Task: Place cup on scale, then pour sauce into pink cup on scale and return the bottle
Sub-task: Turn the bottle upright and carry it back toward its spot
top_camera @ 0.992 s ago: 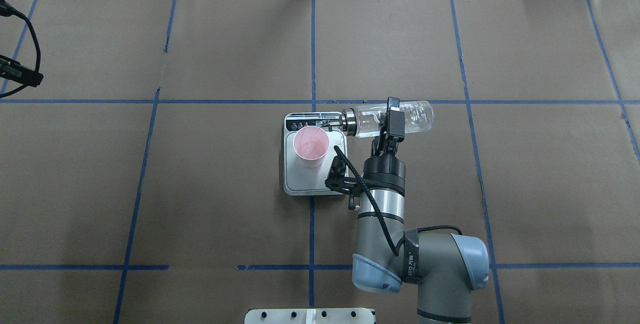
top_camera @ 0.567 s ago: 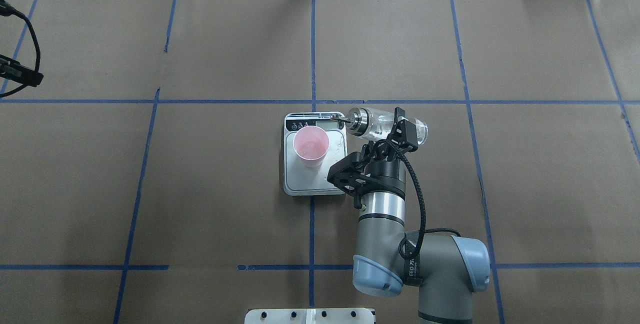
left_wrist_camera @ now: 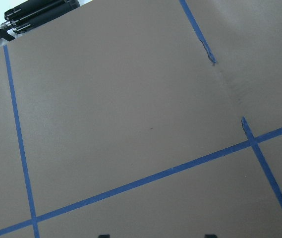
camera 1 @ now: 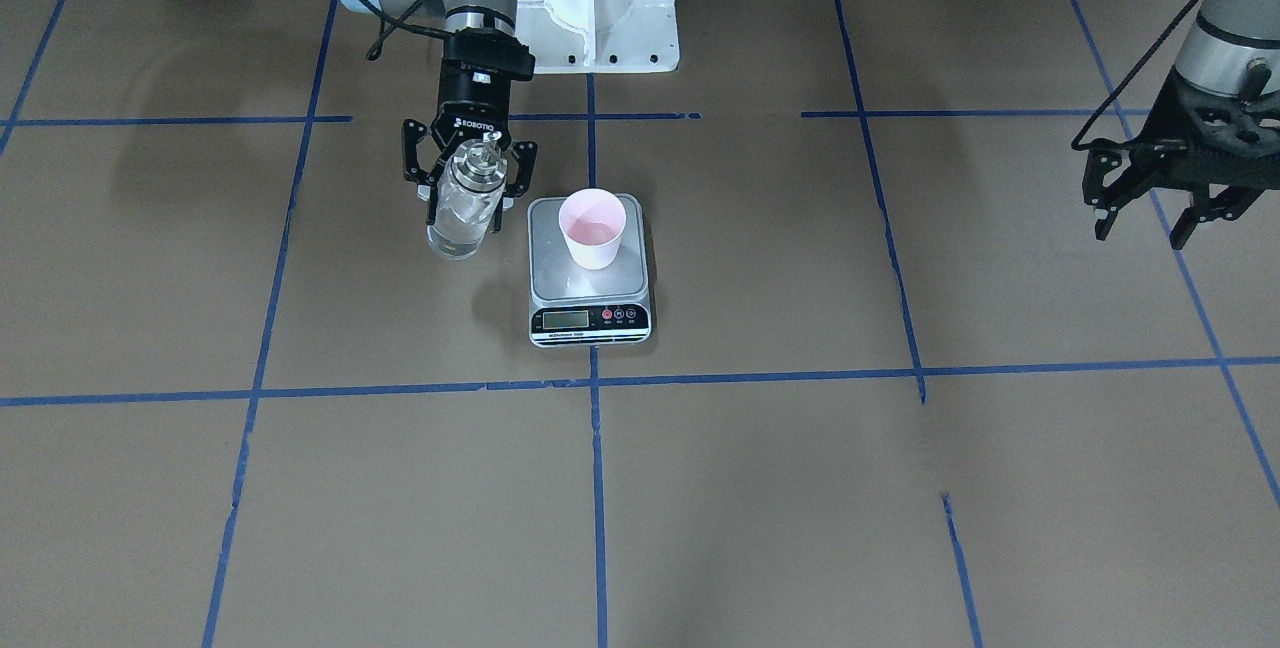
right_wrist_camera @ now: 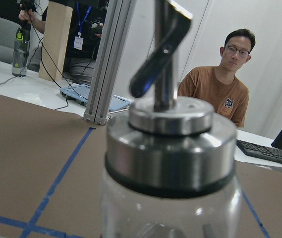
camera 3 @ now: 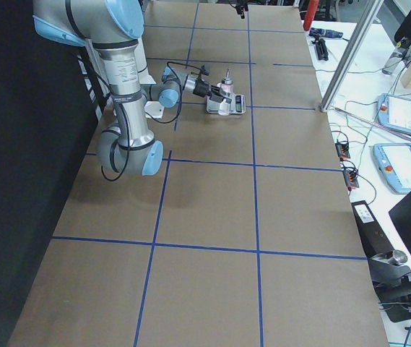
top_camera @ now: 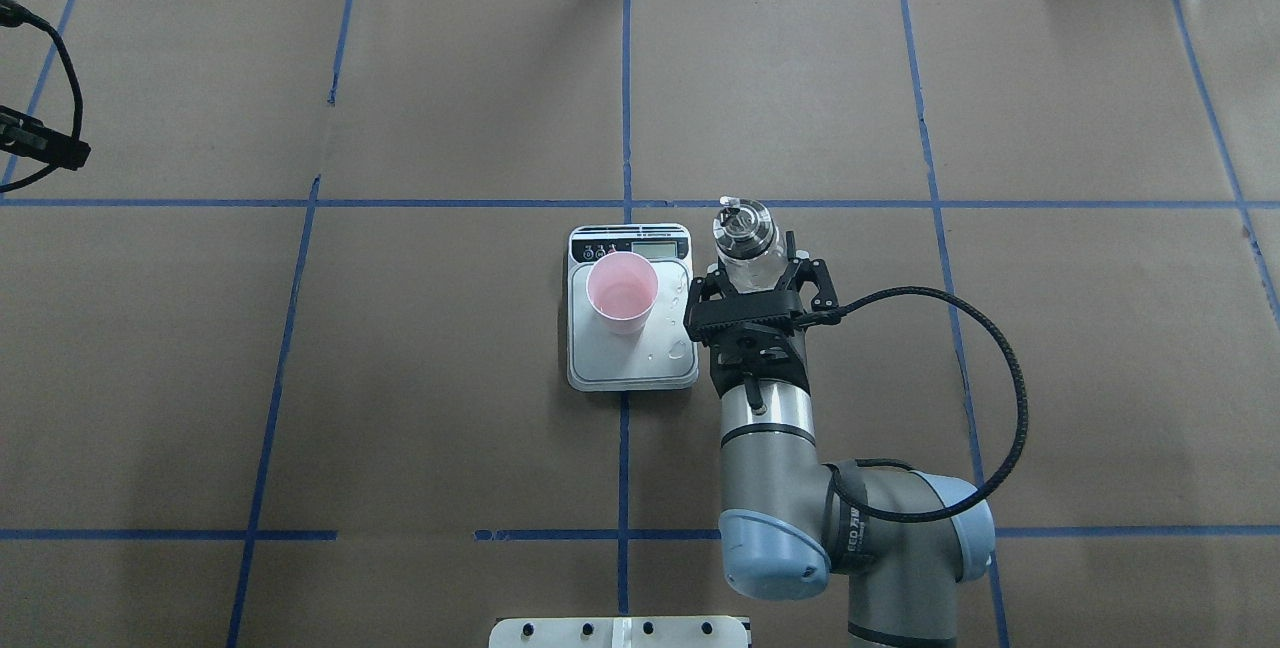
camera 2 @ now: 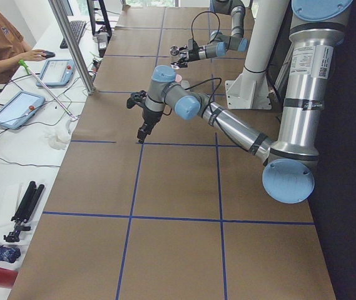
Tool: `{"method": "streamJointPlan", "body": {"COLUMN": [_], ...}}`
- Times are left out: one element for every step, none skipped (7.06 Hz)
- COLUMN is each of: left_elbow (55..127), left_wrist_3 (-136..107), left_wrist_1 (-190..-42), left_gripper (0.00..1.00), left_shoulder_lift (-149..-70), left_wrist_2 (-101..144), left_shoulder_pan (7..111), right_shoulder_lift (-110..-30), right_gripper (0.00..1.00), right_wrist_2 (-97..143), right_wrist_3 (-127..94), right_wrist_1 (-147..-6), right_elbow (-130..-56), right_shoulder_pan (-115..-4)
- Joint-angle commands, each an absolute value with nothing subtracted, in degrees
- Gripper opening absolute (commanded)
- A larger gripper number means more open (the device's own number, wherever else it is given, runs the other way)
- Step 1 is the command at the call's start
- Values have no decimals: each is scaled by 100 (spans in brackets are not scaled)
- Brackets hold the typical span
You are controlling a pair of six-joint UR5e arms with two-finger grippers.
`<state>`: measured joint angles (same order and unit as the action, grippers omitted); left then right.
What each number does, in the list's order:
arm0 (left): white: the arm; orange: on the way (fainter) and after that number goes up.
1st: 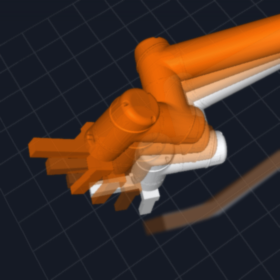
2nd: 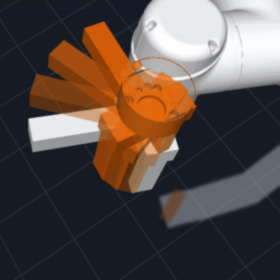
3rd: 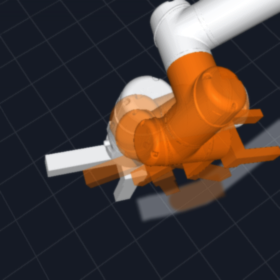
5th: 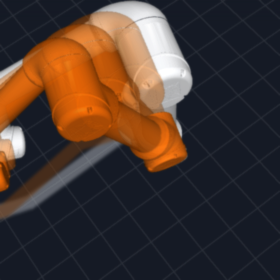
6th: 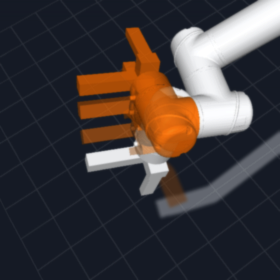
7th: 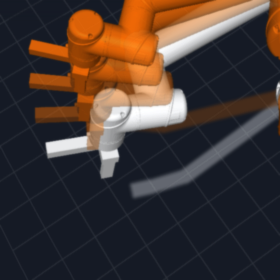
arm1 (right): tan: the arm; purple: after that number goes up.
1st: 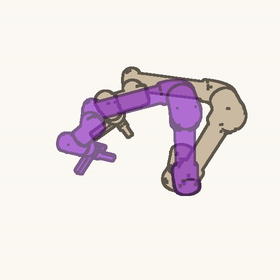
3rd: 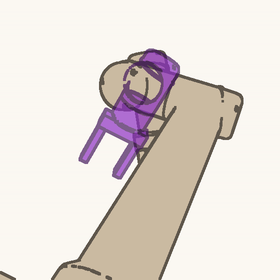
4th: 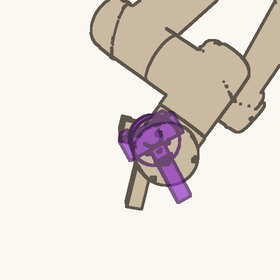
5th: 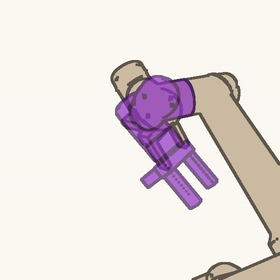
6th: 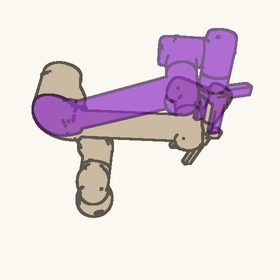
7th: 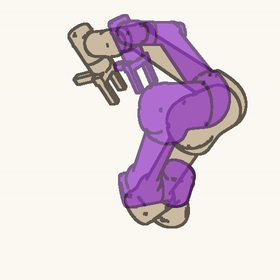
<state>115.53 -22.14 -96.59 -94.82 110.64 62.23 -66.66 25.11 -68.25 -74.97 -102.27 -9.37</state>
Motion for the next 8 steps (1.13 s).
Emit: {"method": "streamJointPlan", "body": {"left_elbow": [11523,11514,11514,11505,11522,11531,11523,11531], "left_wrist_3": [-2224,-2215,-2224,-2224,-2232,-2232,-2232,-2224], "left_wrist_1": [-9659,-9668,-9659,-9659,-9659,-9659,-9659,-9659], "left_gripper": [71,71,71,71,71,71,71,71], "left_shoulder_lift": [-9492,-9492,-9501,-9492,-9492,-9483,-9475,-9466], "left_wrist_2": [11057,11065,11065,11057,11065,11057,11057,11057], "left_shoulder_pan": [6223,6223,6223,6223,6223,6231,6231,6231], "right_shoulder_lift": [-7413,-7905,-8197,-8513,-8560,-8717,-8814,-8929], "right_gripper": [0,0,0,0,0,0,0,0], "right_wrist_2": [2593,2601,2610,2619,2715,2777,2943,3040], "right_wrist_3": [-6926,-6926,-6926,-6934,-7404,-7705,-7743,-7743], "right_wrist_1": [-5921,-5149,-4454,-4395,-4395,-4395,-4395,-4395], "right_elbow": [-10213,-10213,-10187,-10187,-10187,-10187,-10187,-10169], "right_shoulder_pan": [-975,-1036,-1098,-1099,-1151,-1186,-1265,-1344]}}
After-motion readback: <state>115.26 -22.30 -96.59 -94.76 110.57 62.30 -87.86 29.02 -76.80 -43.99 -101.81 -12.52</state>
